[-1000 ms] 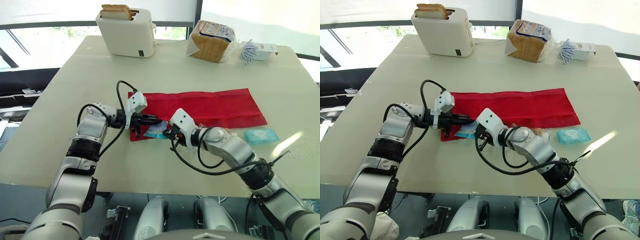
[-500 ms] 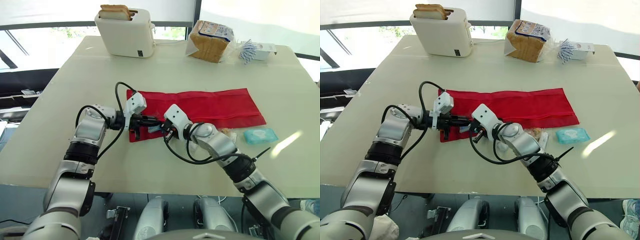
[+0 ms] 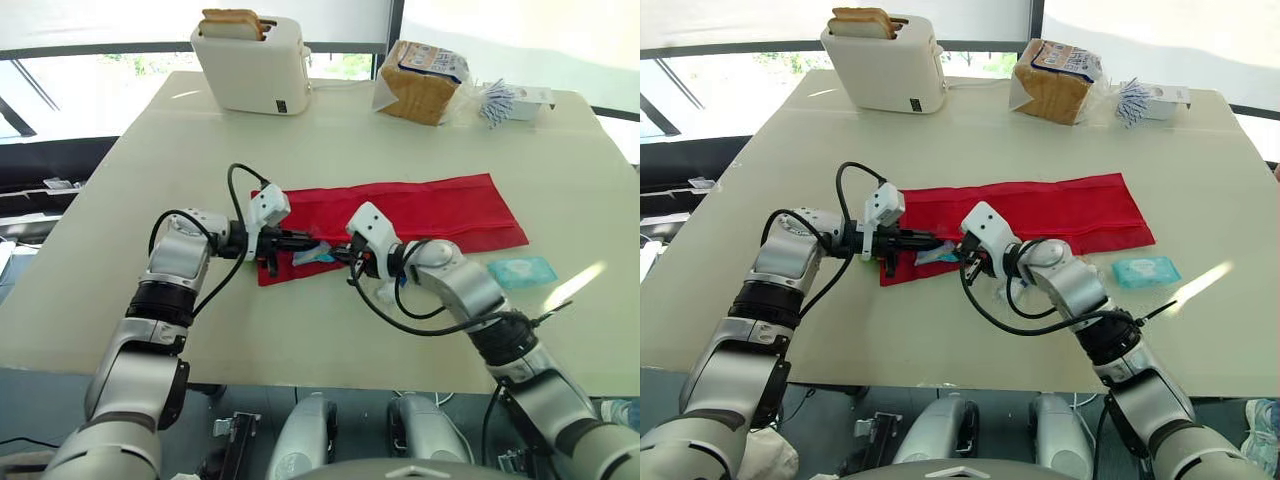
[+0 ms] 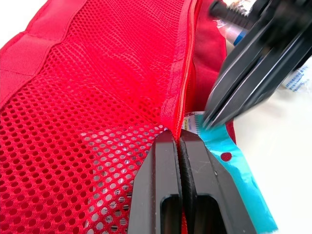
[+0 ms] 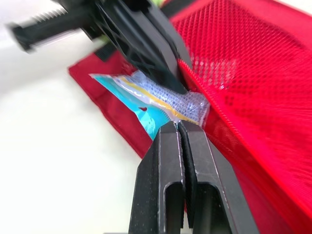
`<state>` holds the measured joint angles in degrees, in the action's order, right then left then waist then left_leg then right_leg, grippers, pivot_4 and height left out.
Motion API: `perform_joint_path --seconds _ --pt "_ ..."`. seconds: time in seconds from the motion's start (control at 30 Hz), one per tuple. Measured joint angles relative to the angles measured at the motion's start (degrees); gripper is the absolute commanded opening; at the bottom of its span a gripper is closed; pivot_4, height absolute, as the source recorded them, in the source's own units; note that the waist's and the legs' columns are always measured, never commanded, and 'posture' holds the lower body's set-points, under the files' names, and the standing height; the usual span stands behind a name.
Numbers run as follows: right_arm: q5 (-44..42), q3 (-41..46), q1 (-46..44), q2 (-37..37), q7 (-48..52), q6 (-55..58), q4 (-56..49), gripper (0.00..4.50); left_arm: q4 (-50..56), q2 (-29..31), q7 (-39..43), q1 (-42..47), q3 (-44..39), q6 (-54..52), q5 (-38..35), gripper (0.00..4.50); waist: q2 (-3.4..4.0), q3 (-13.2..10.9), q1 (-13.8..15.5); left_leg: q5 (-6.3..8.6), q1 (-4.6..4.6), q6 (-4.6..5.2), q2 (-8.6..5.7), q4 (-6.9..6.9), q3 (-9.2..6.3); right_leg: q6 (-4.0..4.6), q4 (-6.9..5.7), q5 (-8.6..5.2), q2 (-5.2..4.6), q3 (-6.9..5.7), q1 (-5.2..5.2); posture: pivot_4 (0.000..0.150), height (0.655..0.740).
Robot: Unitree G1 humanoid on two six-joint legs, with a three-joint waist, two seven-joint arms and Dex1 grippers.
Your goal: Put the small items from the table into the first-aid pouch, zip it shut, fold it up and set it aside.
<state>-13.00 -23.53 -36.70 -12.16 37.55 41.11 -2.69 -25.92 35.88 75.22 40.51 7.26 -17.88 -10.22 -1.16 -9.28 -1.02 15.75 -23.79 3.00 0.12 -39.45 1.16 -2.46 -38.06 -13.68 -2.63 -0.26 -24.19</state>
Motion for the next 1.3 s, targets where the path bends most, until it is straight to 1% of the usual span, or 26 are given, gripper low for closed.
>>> perform_joint_path --seconds 0.1,0.17,0.37,0.47,0.53,0.6,0.67,0.7,0.8,0.93,1.07,1.3 --pt "0.09 -1.51 -0.06 0.69 1.27 0.15 -0.19 0.09 -0.14 0.0 0.0 0.25 0.01 0.05 0.0 0.0 0.0 0.0 -0.03 0.0 0.0 0.0 0.02 0.03 -0.01 0.0 -0.02 0.0 0.04 0.0 -0.04 0.15 0.74" --pt "0.95 -2.79 -0.38 2.39 1.24 -0.09 1.06 0.09 -0.31 -0.03 0.0 0.34 0.02 0.04 0.0 0.0 0.0 0.0 -0.04 -0.01 -0.01 -0.01 0.01 0.03 0.0 0.0 -0.02 0.0 0.03 0.01 -0.04 0.15 0.74" --pt "4.9 -4.86 -3.78 8.61 -0.6 -4.17 10.45 0.09 -0.21 -0.12 -0.03 0.52 0.04 -0.37 -0.03 0.0 0.0 0.0 0.02 -0.03 -0.02 -0.05 -0.01 0.03 0.01 0.0 -0.02 0.0 0.01 0.01 -0.05 0.15 0.74" --pt "6.57 -4.88 -4.93 10.19 -1.11 -6.0 14.34 0.09 0.36 -0.14 -0.16 0.51 0.04 -0.76 -0.04 0.0 0.0 0.0 0.04 -0.03 -0.02 -0.06 -0.01 0.03 0.01 0.0 -0.01 0.0 0.0 0.01 -0.05 0.15 0.74" --pt "7.39 -5.05 -4.91 10.14 -0.56 -6.75 15.46 0.09 0.65 -0.15 -0.31 0.5 0.04 -0.97 -0.06 0.0 0.01 0.0 0.07 -0.03 -0.02 -0.06 -0.02 0.03 0.01 0.0 -0.01 0.0 -0.01 0.01 -0.05 0.15 0.74" --pt "5.57 -4.77 -3.7 9.5 2.7 -6.48 13.42 0.09 0.66 -0.17 -0.41 0.29 0.03 -0.98 -0.08 0.0 0.01 0.0 0.03 -0.03 -0.03 -0.06 -0.02 0.03 0.0 0.0 0.0 0.0 -0.01 0.01 -0.05 0.15 0.74" --pt "1.71 -3.42 -1.96 9.05 6.02 -4.04 9.47 0.09 0.62 -0.24 -0.43 0.23 0.04 -0.87 -0.1 0.0 0.01 -0.01 0.04 -0.03 -0.04 -0.06 -0.01 0.03 -0.02 0.0 0.0 0.0 -0.01 0.0 -0.06 0.15 0.74" --pt "-2.01 -1.26 -1.28 9.27 8.03 -2.1 6.36 0.09 0.58 -0.25 -0.47 0.21 0.04 -0.78 -0.09 0.0 0.01 -0.01 0.04 -0.03 -0.04 -0.06 -0.01 0.03 -0.02 0.0 -0.02 0.0 -0.02 0.0 -0.06 0.15 0.74" --pt "-4.21 3.58 -3.38 9.8 7.24 -1.46 5.55 0.09 0.58 -0.26 -0.48 0.21 0.04 -0.38 -0.08 0.0 0.01 -0.01 0.07 -0.04 -0.02 -0.06 -0.01 0.03 -0.02 0.01 -0.05 0.01 -0.02 -0.01 -0.06 0.15 0.74" --pt "-2.93 5.11 -4.82 9.72 5.38 -2.7 8.16 0.09 0.61 -0.26 -0.48 0.16 0.04 -0.33 -0.08 0.0 0.01 -0.01 0.02 -0.04 -0.01 -0.07 -0.01 0.06 -0.01 0.01 -0.03 0.01 -0.01 -0.01 -0.06 0.15 0.74" --pt "1.77 0.42 -4.81 8.48 4.9 -4.83 13.38 0.09 0.63 -0.26 -0.52 0.16 0.04 -0.4 -0.09 0.0 0.01 -0.01 -0.03 -0.06 -0.03 -0.1 -0.02 0.06 0.02 0.01 -0.02 0.01 -0.01 0.0 -0.08 0.15 0.74" --pt "4.77 -1.92 -4.83 9.95 5.68 -7.82 16.89 0.09 1.6 -0.26 -0.66 0.14 0.04 -1.85 -0.11 0.0 0.01 -0.01 -0.01 -0.06 -0.03 -0.1 -0.02 0.07 0.01 0.01 -0.03 0.01 -0.01 0.0 -0.07 0.15 0.74"
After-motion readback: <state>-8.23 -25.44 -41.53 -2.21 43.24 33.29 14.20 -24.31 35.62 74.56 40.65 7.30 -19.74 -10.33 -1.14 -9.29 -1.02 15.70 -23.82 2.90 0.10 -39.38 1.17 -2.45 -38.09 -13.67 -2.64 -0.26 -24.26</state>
